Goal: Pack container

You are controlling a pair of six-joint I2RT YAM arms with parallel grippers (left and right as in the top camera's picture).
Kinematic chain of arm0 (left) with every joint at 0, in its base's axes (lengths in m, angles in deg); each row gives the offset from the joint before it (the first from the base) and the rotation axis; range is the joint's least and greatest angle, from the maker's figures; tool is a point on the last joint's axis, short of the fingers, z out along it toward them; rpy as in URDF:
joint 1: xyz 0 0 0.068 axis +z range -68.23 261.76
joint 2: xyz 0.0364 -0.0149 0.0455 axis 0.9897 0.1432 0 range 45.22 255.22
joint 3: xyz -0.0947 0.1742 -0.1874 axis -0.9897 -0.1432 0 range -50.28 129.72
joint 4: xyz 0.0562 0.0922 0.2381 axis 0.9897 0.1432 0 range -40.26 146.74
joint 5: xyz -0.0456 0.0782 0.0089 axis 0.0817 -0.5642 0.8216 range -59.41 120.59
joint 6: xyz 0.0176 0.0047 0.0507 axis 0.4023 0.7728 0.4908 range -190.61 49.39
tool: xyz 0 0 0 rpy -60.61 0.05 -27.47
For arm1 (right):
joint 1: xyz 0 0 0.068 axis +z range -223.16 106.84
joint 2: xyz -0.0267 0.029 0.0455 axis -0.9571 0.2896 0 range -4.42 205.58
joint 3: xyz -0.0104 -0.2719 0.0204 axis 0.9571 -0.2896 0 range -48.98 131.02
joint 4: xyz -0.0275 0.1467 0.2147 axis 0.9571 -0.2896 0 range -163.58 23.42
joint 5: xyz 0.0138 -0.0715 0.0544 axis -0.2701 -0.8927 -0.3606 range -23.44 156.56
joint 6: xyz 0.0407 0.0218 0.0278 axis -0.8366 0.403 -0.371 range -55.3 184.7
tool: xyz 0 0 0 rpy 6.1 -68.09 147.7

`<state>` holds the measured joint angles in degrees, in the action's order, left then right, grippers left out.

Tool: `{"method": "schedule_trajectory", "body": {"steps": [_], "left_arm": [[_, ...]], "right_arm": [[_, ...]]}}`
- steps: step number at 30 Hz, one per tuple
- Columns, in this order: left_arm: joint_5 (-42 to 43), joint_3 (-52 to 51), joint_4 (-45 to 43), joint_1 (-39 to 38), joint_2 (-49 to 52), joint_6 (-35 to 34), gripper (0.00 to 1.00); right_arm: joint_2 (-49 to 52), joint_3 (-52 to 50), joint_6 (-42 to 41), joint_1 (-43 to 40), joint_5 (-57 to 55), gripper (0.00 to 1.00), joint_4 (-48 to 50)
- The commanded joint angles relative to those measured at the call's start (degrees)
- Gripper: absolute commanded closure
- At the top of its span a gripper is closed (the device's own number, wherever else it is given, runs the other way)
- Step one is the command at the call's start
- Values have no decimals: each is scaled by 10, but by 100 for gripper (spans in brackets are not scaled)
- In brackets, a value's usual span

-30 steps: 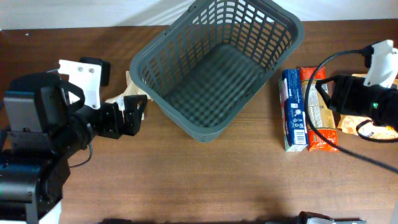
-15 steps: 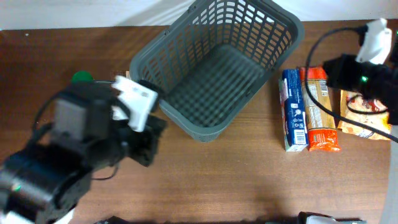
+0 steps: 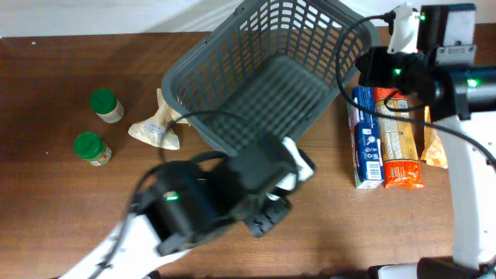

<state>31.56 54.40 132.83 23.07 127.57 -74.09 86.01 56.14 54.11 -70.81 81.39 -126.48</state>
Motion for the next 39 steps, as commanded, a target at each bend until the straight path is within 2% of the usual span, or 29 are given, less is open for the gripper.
{"method": "schedule_trajectory", "body": {"steps": [1, 11, 19, 39], "left_arm": [[-24, 6, -12, -26, 36, 5, 98], [-25, 6, -54, -34, 113, 44, 98], [-89, 3, -45, -28, 140, 46, 98], [-113, 2, -41, 102, 142, 97, 98]], "right_arm": [[19, 11, -7, 4, -14, 96, 16], [48, 11, -6, 4, -14, 96, 74], [84, 11, -6, 4, 2, 96, 76], [90, 11, -2, 3, -1, 96, 12]]}}
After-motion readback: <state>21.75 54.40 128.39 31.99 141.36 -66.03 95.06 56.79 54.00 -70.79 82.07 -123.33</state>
